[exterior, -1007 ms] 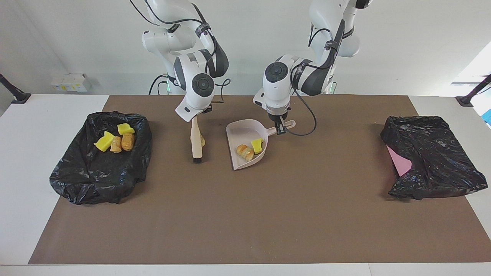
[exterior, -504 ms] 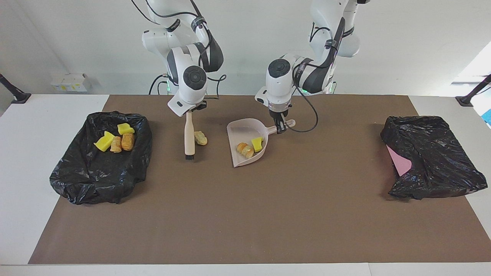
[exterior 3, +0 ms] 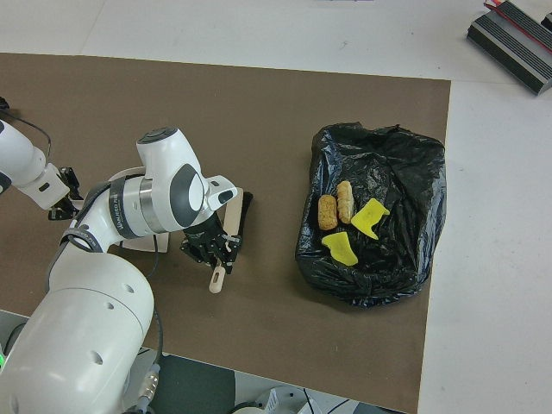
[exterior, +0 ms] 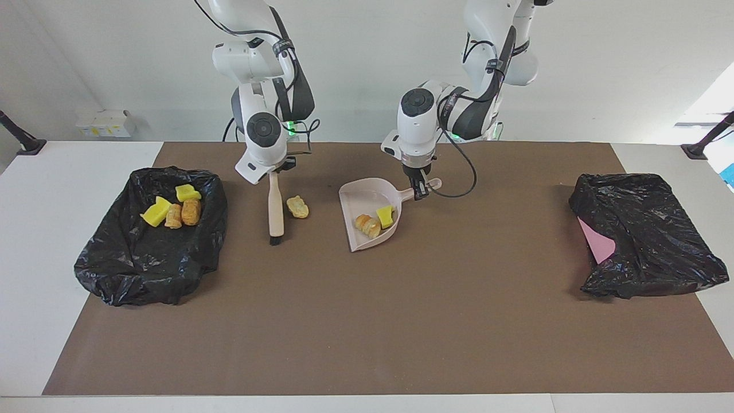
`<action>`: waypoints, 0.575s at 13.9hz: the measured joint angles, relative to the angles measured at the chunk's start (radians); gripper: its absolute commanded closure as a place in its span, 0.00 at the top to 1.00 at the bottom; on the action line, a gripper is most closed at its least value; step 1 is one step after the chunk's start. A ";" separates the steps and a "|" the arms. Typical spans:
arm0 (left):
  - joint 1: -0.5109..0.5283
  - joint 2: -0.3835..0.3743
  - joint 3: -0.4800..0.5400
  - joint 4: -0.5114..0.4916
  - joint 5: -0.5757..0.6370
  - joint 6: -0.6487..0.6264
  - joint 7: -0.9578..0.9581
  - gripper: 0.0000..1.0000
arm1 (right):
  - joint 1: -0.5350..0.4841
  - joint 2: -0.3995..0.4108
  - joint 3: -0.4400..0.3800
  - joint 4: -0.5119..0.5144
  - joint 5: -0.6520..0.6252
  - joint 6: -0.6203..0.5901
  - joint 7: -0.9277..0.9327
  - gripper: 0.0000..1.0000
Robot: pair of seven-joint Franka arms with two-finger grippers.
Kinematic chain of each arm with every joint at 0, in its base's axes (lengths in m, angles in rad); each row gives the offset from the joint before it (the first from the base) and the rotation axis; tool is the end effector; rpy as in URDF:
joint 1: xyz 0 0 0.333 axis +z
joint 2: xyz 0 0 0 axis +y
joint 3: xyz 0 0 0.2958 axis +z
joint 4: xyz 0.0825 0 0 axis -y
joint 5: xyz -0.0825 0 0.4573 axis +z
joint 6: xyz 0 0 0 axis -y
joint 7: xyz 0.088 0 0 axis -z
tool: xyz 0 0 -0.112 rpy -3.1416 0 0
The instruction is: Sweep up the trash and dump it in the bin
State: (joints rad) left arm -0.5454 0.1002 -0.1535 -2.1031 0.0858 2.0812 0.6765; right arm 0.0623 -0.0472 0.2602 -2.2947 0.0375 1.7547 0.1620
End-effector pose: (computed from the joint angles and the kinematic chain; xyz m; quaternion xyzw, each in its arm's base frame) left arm 0.4647 -0.3846 0.2942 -0.7560 0.6512 0.0599 0.0291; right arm 0.4745 0.1613 0.2692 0.9672 0.0683 -0.2401 0.0478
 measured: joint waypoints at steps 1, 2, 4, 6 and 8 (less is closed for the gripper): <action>0.000 0.000 0.000 0.000 0.000 -0.008 0.000 0.00 | 0.046 0.000 0.002 -0.004 0.065 0.023 0.002 0.00; 0.000 -0.001 0.000 0.000 -0.001 -0.016 -0.002 0.00 | 0.091 0.000 0.004 -0.008 0.141 0.058 0.020 0.00; 0.000 -0.003 0.000 0.000 -0.001 -0.024 -0.004 0.00 | 0.174 0.001 0.006 -0.008 0.295 0.143 0.082 0.00; 0.000 -0.005 0.000 0.000 -0.001 -0.025 -0.005 0.00 | 0.242 0.005 0.008 0.018 0.358 0.180 0.177 0.00; 0.000 -0.006 0.000 0.000 -0.001 -0.025 -0.005 0.00 | 0.260 0.010 0.008 0.082 0.367 0.149 0.246 0.00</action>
State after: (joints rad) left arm -0.5449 0.0945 -0.1534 -2.1032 0.0849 2.0564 0.6718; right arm 0.3220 -0.0376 0.2682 -2.2130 0.4049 1.9034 0.4077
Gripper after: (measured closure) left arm 0.674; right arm 0.740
